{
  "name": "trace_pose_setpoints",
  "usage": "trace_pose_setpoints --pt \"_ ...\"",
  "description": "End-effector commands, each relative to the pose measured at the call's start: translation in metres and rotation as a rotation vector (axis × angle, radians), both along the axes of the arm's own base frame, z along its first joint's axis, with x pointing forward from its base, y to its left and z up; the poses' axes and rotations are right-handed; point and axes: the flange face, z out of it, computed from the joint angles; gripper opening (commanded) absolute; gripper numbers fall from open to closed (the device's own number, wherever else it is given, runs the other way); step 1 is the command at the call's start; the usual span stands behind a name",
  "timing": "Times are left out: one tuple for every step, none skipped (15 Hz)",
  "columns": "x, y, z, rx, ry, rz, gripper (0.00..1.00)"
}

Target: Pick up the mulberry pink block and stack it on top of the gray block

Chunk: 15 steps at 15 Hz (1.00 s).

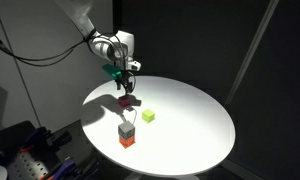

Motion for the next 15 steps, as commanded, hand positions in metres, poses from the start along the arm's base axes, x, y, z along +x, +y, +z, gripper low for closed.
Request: trace_pose_setpoints --pt "0.004 0.003 0.001 -0.005 -0.008 0.003 1.00" --pt "0.005 0.004 0.001 -0.004 -0.007 0.001 1.00" --pt "0.007 0.005 0.000 -0.004 -0.005 0.000 1.00" --pt "0.008 0.005 -0.001 -0.006 -0.007 -0.002 1.00" --pt "0.009 0.005 -0.004 -0.006 -0.005 -0.003 1.00" --pt "0.010 0.005 -0.006 -0.007 -0.003 -0.004 1.00" --pt "0.011 0.005 -0.009 -0.009 -0.006 -0.003 1.00" --pt "0.012 0.006 -0.012 -0.008 -0.004 -0.002 1.00" --pt "0.013 0.006 -0.015 -0.008 -0.007 0.001 1.00" --pt "0.014 0.007 -0.018 -0.008 -0.012 0.002 1.00" --pt "0.014 0.009 -0.021 -0.006 -0.013 0.005 1.00" --pt "0.015 0.010 -0.024 -0.007 -0.019 0.008 1.00" --pt "0.015 0.012 -0.028 -0.007 -0.024 0.011 1.00" --pt "0.015 0.013 -0.032 -0.007 -0.029 0.014 1.00" --pt "0.016 0.015 -0.035 -0.007 -0.032 0.016 1.00"
